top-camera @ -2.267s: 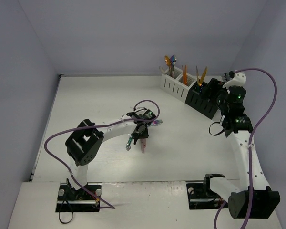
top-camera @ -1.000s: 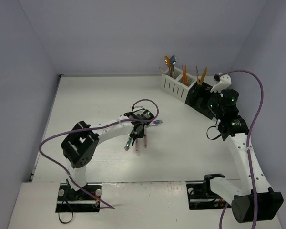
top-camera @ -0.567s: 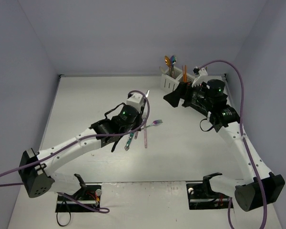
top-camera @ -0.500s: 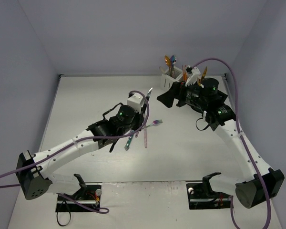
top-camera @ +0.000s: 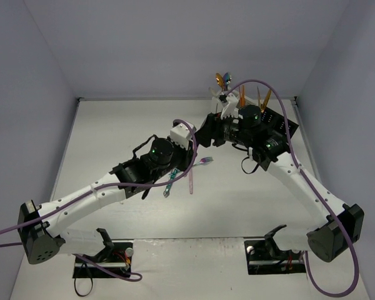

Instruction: Sort the eating utensils into containers

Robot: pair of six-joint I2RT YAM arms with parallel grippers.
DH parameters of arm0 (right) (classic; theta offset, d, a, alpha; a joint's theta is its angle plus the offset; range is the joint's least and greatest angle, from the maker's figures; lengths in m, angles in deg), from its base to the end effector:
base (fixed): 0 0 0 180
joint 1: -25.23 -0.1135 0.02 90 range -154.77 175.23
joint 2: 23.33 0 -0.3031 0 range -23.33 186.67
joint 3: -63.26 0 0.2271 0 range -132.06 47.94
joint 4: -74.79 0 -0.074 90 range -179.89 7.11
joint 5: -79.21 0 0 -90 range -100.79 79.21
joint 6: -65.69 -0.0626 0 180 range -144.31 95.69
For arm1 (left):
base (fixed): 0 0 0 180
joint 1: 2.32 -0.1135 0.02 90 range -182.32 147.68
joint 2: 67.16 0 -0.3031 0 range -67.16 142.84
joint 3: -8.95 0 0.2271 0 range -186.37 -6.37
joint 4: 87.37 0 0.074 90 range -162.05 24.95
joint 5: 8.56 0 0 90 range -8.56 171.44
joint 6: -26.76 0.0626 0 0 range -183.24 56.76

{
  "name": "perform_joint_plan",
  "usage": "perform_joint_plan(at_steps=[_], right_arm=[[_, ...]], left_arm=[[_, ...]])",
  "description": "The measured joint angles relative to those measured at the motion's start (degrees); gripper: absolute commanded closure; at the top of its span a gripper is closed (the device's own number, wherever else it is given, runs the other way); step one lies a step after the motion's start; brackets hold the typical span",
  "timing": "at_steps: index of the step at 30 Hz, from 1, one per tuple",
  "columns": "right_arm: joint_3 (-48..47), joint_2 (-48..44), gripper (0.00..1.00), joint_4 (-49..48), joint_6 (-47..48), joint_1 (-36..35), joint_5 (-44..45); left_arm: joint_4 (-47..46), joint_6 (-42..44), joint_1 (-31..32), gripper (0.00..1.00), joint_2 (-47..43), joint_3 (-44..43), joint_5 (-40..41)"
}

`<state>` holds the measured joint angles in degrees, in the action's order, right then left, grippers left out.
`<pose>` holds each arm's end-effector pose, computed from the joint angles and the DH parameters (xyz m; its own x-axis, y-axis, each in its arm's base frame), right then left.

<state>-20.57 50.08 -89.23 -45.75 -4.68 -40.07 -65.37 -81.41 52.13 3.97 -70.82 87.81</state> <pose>0.2316 0.1686 0.4326 -0.3914 0.1427 -0.9091 -0.7669 0.4955 0.4079 0.1679 -0.2230 0.4030 -0.3602 -0.0289 -0.9324 0.6667 0.6911 -0.2790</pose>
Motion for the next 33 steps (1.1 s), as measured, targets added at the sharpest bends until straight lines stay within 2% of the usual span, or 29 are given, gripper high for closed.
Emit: perform_joint_plan(at_steps=[1, 3, 5, 7, 9, 15, 16, 18, 20, 21, 27, 33], right_arm=[[0.00, 0.00, 0.65, -0.04, -0.02, -0.20, 0.11], [0.00, 0.00, 0.85, -0.02, 0.03, -0.20, 0.48], [0.00, 0.00, 0.97, -0.03, 0.13, -0.20, 0.72], [0.00, -0.02, 1.00, -0.39, -0.81, -0.29, 0.22], [0.00, -0.11, 1.00, -0.80, -1.05, -0.92, 0.18], [0.00, -0.15, 1.00, -0.35, 0.61, -0.87, 2.04], [0.00, -0.15, 1.00, -0.12, 1.31, -0.42, 2.86], [0.00, -0.13, 1.00, 0.01, 2.54, 0.77, 3.95], [-0.15, -0.09, 1.00, 0.10, 3.72, 2.41, 4.90], [-0.37, 0.02, 1.00, 0.30, 4.21, 3.54, 5.10], [-7.39, 3.21, 1.00, 1.11, 10.12, 13.58, 9.33], [-16.41, 9.52, 1.00, 0.13, 17.29, 23.30, 15.44]], left_arm=[[-0.18, 0.00, 0.07, 1.00, -0.02, 0.00, -0.20], [-0.37, 0.03, 0.20, 1.00, -0.02, 0.00, -0.43], [-0.52, 0.06, 0.30, 1.00, -0.02, 0.00, -0.61], [-0.54, 0.07, 0.30, 0.99, 0.04, 0.04, -0.74], [-0.52, 0.07, 0.29, 0.93, 0.18, 0.11, -0.76], [-0.88, -0.05, 0.31, 0.53, 0.13, 0.42, 0.52], [-0.92, -0.14, 0.31, 0.40, 0.09, 0.48, 1.12], [-0.79, -0.57, 0.31, 0.27, -0.02, 0.85, 2.80], [-0.51, -0.72, 0.31, 0.07, -0.37, 1.72, 4.41], [-0.21, -1.02, 0.29, 0.03, -0.49, 2.26, 5.31], [4.10, -4.47, -2.54, 0.03, -2.07, 6.75, 8.84], [11.24, -9.50, -12.91, 0.03, -4.87, 10.50, 6.99]])
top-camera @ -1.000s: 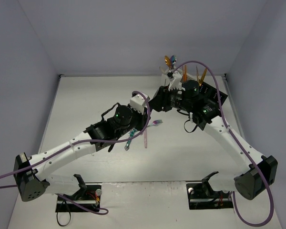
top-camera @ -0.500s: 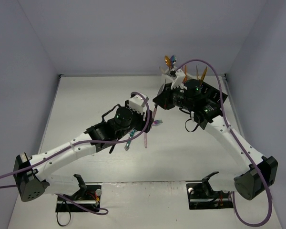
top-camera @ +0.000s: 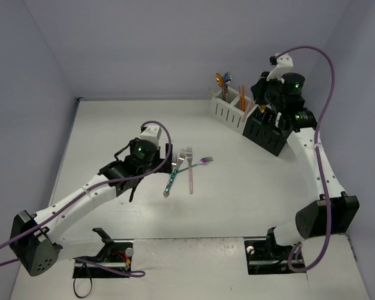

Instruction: Sort the eating utensils into containers

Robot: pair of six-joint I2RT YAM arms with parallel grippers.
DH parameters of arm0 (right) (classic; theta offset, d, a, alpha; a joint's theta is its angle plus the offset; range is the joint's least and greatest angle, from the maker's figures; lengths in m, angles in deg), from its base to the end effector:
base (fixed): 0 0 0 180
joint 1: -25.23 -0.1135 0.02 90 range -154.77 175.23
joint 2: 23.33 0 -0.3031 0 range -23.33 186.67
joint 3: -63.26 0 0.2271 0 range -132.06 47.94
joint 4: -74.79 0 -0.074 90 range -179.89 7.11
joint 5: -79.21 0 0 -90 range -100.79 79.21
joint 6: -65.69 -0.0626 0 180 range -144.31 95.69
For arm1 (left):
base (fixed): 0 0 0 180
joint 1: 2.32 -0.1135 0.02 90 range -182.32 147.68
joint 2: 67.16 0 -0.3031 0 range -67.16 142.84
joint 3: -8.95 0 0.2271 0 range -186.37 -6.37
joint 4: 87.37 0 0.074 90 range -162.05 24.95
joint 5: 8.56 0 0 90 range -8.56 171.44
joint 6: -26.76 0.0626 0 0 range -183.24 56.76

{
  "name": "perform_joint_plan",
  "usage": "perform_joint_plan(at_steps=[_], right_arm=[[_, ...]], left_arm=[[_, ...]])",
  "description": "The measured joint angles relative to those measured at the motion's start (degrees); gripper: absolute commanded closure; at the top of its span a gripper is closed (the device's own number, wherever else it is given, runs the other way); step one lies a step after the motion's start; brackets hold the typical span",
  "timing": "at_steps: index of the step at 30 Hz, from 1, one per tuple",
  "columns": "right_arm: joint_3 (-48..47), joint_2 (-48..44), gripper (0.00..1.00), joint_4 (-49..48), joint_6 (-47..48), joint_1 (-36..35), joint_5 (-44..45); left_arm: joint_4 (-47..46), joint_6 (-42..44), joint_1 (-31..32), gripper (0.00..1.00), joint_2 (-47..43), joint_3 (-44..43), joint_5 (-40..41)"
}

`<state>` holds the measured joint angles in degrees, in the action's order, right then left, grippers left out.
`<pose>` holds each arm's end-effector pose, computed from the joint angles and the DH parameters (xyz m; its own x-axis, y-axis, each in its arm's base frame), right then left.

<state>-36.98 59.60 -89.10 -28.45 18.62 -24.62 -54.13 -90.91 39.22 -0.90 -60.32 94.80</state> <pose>0.3303 0.0533 0.4847 -0.0045 0.0701 -0.9975 -0.3498 0.9344 0.0672 0.1902 -0.1492 0.3350 -0.5640 -0.1040 -0.8192 0.2641 0.9173 -0.2982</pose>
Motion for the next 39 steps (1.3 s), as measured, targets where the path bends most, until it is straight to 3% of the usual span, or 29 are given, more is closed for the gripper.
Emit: perform_joint_plan(at_steps=[12, 23, 32, 36, 39], right_arm=[[-15.74, 20.06, 1.00, -0.94, 8.98, 7.28, 5.05], [-13.82, 28.43, 1.00, -1.58, 10.90, 7.80, 5.08], [-8.21, 28.08, 0.42, -2.27, 12.12, 7.77, 5.00], [-5.58, 24.92, 0.25, -2.00, 11.89, 7.74, 5.06], [-4.03, 19.95, 0.17, -1.67, 11.32, 7.76, 5.30]], left_arm=[[9.05, -2.58, -4.28, 0.03, -3.42, 3.94, -5.35], [10.63, -2.32, -4.59, 0.03, -0.90, 4.17, -8.77], [10.87, -1.94, -4.65, 0.03, 3.34, 3.15, -10.75], [11.04, -1.89, -4.65, 0.03, 6.73, 0.90, -11.96], [11.11, -1.93, -4.65, 0.03, 9.38, -1.05, -12.53]])
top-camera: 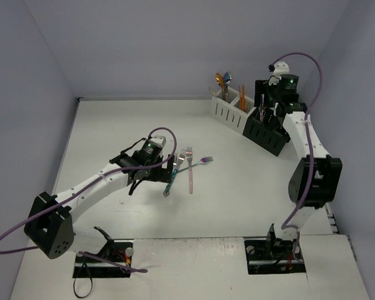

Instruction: Sort the eating utensils into containers

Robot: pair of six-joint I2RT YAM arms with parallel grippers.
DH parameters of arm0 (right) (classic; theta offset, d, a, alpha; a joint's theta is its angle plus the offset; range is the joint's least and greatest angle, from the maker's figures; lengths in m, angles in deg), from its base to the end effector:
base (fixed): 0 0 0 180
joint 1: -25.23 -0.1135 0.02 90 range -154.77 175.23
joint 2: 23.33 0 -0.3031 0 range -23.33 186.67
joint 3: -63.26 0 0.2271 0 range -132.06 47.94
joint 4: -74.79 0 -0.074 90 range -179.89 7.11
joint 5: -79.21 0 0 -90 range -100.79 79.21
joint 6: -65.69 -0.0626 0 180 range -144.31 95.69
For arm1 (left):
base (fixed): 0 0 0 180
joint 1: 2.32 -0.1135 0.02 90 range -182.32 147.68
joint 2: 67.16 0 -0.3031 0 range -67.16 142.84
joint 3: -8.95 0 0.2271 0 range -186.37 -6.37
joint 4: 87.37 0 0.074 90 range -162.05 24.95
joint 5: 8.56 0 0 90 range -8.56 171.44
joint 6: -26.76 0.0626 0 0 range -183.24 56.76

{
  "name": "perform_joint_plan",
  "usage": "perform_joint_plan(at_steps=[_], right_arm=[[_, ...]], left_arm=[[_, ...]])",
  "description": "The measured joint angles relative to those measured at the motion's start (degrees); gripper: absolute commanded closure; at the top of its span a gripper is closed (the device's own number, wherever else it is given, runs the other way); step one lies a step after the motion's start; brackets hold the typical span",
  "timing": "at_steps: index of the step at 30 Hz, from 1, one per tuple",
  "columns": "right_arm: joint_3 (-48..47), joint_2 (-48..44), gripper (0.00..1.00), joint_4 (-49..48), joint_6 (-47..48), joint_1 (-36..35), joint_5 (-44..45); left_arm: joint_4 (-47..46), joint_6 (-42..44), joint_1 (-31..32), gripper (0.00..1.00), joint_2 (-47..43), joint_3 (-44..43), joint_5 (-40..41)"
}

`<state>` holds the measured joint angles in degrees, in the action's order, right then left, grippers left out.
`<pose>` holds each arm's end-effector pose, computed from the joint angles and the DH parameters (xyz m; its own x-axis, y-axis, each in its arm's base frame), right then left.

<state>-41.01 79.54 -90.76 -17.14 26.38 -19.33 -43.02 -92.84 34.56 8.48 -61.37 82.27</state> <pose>0.4470 0.0003 0.3838 -0.2084 -0.1193 -0.9707 -0.1520 0.9844 -0.0883 0.2080 -0.1549 0.2819 -0.8229 0.0000 -0.5682 0.2140 0.9263 -0.3101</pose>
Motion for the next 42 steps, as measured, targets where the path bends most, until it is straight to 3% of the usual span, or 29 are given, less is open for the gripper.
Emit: perform_joint_plan(at_steps=[8, 15, 17, 25, 35, 42], right_arm=[[4.76, -19.64, 0.10, 0.69, -4.26, 0.00, 2.12], [16.78, -35.03, 0.09, 2.38, -11.20, 0.00, 3.68], [19.68, -37.70, 0.09, 3.24, -12.33, 0.00, 3.71], [27.86, -45.17, 0.08, 6.67, -16.06, 0.00, 2.79], [31.88, -49.51, 0.08, 9.03, -17.76, 0.00, 0.67], [31.96, -49.95, 0.07, 9.32, -17.73, 0.00, 0.54]], left_arm=[[0.97, -0.72, 0.27, 0.08, 7.59, -4.98, -0.67], [2.24, -1.18, 1.33, 0.26, 15.60, -9.93, -0.61], [2.40, -1.24, 1.88, 0.38, 18.26, -11.75, -0.56], [3.79, -1.77, 4.85, 0.56, 26.47, -16.58, 1.86], [5.62, -2.10, 5.86, 0.64, 30.58, -18.01, 4.34], [6.05, -1.97, 5.86, 0.75, 31.54, -18.82, 5.18]])
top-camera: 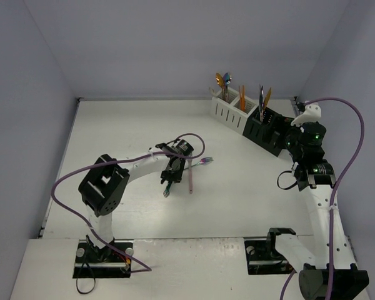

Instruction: Sort the eating utensils into containers

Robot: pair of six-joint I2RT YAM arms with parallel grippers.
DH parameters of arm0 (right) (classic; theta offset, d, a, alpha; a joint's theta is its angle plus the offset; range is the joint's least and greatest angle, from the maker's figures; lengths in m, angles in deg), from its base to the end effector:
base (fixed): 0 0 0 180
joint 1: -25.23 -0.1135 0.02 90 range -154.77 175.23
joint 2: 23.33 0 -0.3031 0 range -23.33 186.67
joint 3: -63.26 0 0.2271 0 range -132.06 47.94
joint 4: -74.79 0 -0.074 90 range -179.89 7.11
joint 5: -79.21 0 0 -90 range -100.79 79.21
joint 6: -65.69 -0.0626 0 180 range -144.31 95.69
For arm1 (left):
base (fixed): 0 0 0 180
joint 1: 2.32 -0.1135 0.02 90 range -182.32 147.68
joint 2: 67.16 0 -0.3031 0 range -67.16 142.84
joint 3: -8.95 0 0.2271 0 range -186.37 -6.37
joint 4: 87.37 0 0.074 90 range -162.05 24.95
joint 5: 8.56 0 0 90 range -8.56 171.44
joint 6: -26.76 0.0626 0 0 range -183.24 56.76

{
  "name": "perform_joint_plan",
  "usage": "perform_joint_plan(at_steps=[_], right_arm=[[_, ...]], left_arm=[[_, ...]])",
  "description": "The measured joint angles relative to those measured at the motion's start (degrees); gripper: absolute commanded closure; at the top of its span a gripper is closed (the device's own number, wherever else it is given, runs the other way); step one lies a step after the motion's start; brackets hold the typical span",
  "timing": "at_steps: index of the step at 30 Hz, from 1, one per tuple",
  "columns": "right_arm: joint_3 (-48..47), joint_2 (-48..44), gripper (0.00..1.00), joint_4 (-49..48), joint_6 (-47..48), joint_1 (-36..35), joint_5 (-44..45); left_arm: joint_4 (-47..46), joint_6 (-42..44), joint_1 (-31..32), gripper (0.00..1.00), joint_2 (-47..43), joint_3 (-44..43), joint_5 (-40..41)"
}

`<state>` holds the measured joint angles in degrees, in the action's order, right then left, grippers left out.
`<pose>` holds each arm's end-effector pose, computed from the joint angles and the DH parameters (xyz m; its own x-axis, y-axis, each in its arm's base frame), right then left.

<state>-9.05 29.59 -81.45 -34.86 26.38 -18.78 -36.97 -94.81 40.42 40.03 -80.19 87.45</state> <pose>0.1872 0.0049 0.4203 -0.0966 0.1833 -0.9783 -0.1027 0.9758 0.1930 0.2803 -0.2501 0.2060 -0.9206 0.1417 -0.3639 0.1934 0.9750 -0.1093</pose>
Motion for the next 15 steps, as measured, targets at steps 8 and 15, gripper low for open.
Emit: perform_joint_plan(at_steps=[8, 15], right_arm=[[0.02, -0.01, 0.07, 0.06, 0.05, 0.00, 0.00], [0.02, -0.05, 0.07, 0.36, 0.05, 0.00, -0.21]], left_arm=[[0.51, 0.07, 0.00, 0.87, 0.60, -0.35, 0.14], [0.83, 0.10, 0.00, 1.00, 0.60, -0.43, 0.36]])
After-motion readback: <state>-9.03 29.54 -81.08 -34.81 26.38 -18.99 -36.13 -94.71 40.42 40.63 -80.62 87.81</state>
